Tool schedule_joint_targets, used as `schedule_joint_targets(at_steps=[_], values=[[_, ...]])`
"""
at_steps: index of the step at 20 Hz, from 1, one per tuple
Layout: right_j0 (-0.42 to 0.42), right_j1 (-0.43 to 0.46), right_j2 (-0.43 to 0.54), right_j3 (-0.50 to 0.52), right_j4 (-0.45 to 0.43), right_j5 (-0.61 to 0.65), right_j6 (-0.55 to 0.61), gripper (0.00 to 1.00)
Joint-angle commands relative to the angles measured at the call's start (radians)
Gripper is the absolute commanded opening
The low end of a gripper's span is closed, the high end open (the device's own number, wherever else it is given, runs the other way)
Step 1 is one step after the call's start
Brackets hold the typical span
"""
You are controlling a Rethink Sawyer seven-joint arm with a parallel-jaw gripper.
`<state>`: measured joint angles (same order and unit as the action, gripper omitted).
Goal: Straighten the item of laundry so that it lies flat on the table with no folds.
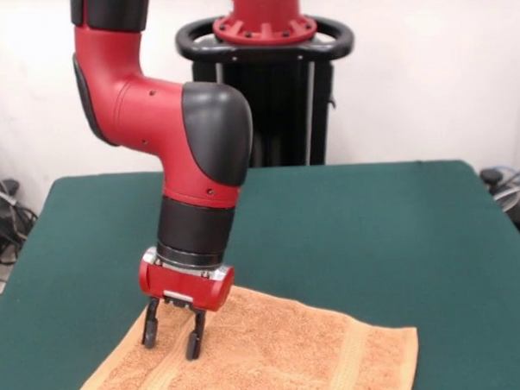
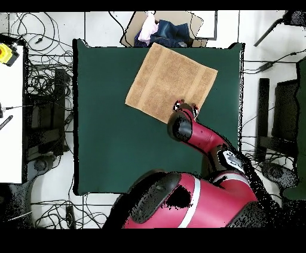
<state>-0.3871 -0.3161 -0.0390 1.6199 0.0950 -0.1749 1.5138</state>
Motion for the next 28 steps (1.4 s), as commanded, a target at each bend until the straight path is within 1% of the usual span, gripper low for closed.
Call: schedule_joint_targets(at_steps=[1, 4, 7, 10, 12, 15, 18, 21, 24, 25, 26, 28], values=[[0.031, 0.029, 0.074, 0.042, 0.040, -0.016, 0.255, 1.00], [0.016, 0.022, 0.069, 0.034, 0.028, -0.001, 0.237, 1.00], [-0.021, 0.011, 0.080, 0.015, -0.005, 0.025, 0.200, 1.00], [-0.043, -0.010, 0.080, 0.034, -0.016, 0.028, 0.200, 1.00], [-0.052, -0.005, 0.087, 0.024, -0.028, 0.021, 0.191, 1.00], [-0.087, 0.000, 0.113, 0.003, -0.060, 0.024, 0.167, 1.00], [-0.089, -0.058, 0.098, 0.058, -0.070, 0.028, 0.186, 1.00], [-0.105, -0.078, 0.111, 0.081, -0.083, 0.031, 0.192, 1.00], [-0.109, -0.082, 0.114, 0.067, -0.121, -0.025, 0.190, 1.00], [-0.117, -0.089, 0.117, 0.068, -0.158, -0.074, 0.191, 1.00], [-0.122, -0.103, 0.112, 0.082, -0.184, -0.119, 0.202, 1.00], [-0.113, -0.145, 0.094, 0.098, -0.211, -0.139, 0.204, 1.00]])
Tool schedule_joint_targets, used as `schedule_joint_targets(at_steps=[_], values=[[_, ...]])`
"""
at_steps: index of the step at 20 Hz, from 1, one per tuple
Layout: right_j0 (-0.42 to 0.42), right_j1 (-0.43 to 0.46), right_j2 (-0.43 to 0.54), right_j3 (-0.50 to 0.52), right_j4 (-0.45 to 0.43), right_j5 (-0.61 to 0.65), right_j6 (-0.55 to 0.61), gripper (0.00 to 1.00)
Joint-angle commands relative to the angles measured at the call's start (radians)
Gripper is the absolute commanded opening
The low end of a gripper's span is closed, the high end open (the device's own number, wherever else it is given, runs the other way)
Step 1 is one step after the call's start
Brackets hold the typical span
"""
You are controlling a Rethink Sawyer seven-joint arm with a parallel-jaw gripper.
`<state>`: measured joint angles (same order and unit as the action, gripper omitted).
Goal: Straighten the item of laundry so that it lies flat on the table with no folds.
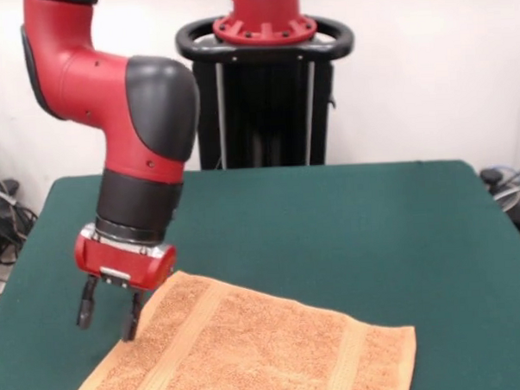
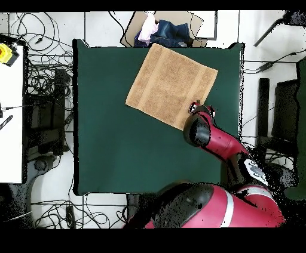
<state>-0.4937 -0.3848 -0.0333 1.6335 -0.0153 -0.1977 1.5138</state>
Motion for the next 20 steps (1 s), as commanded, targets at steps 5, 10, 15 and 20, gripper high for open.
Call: schedule_joint_targets(at_steps=[5, 10, 15, 20], values=[[-0.011, -0.102, 0.107, 0.048, -0.134, -0.039, 0.166, 1.00], [0.010, -0.050, 0.084, 0.011, -0.155, -0.140, 0.181, 1.00], [-0.012, 0.045, 0.110, -0.092, -0.234, -0.292, 0.170, 1.00], [-0.031, 0.065, 0.143, -0.151, -0.305, -0.279, 0.170, 1.00]])
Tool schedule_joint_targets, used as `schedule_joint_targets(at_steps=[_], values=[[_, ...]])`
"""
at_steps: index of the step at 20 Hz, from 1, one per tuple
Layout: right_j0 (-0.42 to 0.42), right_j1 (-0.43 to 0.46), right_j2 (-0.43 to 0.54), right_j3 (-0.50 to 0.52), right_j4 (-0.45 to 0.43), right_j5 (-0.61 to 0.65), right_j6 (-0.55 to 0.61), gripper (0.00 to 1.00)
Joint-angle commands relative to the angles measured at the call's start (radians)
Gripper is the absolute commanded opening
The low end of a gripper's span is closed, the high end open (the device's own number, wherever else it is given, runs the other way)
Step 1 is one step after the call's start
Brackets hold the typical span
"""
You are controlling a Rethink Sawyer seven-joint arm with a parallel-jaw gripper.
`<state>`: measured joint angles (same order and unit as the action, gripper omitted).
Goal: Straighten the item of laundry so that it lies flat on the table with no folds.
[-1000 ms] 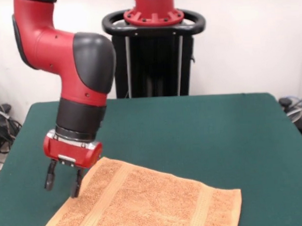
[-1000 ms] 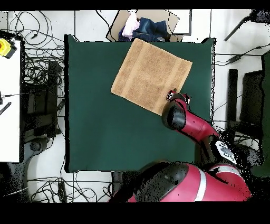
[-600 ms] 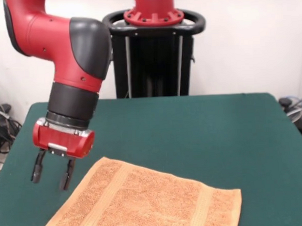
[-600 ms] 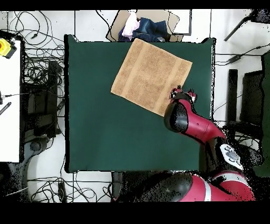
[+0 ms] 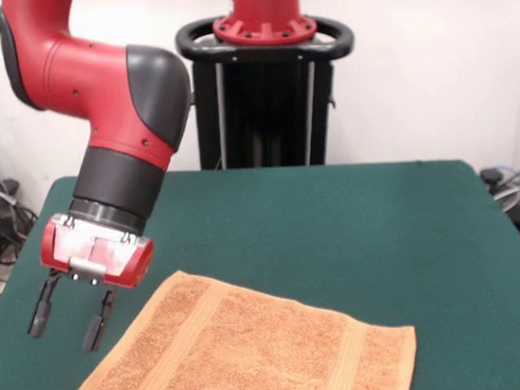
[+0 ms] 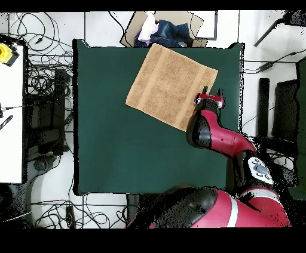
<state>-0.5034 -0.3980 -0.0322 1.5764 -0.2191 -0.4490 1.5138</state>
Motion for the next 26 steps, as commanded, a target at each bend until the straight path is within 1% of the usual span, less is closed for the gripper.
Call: schedule_joint_targets(at_steps=[1, 3, 6, 8, 12, 16, 21, 24, 26], values=[[-0.028, 0.084, 0.156, -0.108, -0.117, -0.013, 0.172, 1.00], [-0.031, 0.077, 0.166, -0.121, -0.124, 0.029, 0.169, 1.00], [-0.047, 0.029, 0.200, -0.112, -0.138, 0.145, 0.153, 1.00], [-0.052, 0.008, 0.207, -0.098, -0.127, 0.189, 0.150, 1.00], [-0.036, -0.024, 0.181, -0.058, -0.098, 0.198, 0.163, 1.00], [-0.013, -0.061, 0.149, -0.008, -0.040, 0.253, 0.188, 1.00], [0.018, -0.155, 0.115, 0.100, 0.096, 0.502, 0.225, 1.00], [0.038, -0.210, 0.095, 0.136, 0.156, 0.643, 0.225, 1.00], [0.048, -0.229, 0.088, 0.141, 0.201, 0.765, 0.228, 1.00]])
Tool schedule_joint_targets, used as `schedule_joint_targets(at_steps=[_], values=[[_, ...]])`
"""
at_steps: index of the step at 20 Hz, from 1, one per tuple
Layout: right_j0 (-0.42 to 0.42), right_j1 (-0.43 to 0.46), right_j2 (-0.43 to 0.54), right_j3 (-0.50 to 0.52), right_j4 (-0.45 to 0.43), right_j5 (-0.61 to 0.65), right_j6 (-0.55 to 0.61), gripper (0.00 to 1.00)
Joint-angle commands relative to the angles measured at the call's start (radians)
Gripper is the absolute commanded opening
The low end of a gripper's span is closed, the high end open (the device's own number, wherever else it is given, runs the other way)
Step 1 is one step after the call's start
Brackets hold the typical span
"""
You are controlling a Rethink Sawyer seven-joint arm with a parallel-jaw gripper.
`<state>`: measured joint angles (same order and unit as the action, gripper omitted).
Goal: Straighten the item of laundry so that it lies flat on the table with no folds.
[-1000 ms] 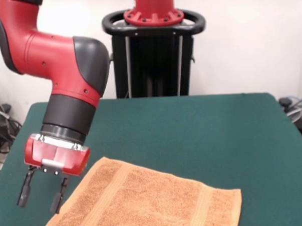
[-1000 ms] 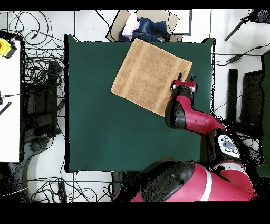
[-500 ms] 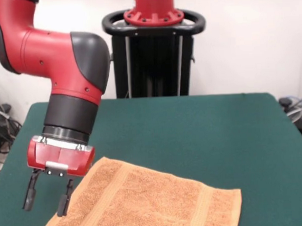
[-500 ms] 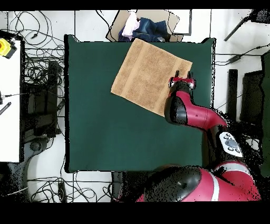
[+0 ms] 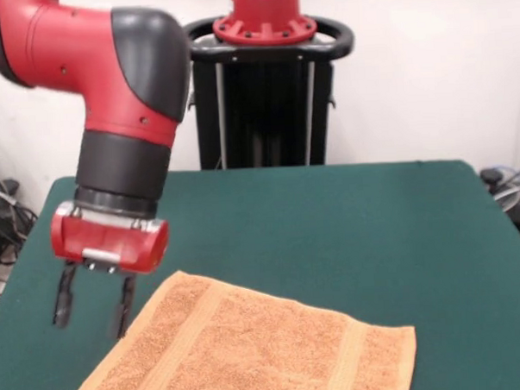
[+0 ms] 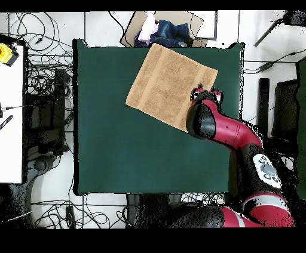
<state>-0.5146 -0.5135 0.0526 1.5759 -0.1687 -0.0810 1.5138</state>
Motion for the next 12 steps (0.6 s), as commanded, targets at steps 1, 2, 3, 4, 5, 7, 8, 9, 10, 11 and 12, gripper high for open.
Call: schedule_joint_targets(at_steps=[1, 2, 3, 4, 5, 7, 8, 9, 10, 11, 12], values=[[0.063, -0.125, 0.002, 0.150, 0.172, 0.459, 0.233, 1.00], [0.069, -0.135, -0.002, 0.155, 0.192, 0.519, 0.239, 1.00], [0.078, -0.145, -0.010, 0.160, 0.205, 0.555, 0.248, 1.00], [0.087, -0.154, -0.018, 0.164, 0.217, 0.590, 0.256, 1.00], [0.094, -0.162, -0.024, 0.166, 0.232, 0.635, 0.267, 1.00], [0.105, -0.171, -0.033, 0.168, 0.269, 0.750, 0.295, 1.00], [0.111, -0.178, -0.037, 0.167, 0.278, 0.783, 0.300, 1.00], [0.119, -0.188, -0.044, 0.167, 0.284, 0.804, 0.305, 1.00], [0.127, -0.199, -0.051, 0.168, 0.289, 0.825, 0.311, 1.00], [0.132, -0.206, -0.054, 0.166, 0.295, 0.829, 0.313, 1.00], [0.132, -0.206, -0.050, 0.168, 0.305, 0.831, 0.314, 1.00]])
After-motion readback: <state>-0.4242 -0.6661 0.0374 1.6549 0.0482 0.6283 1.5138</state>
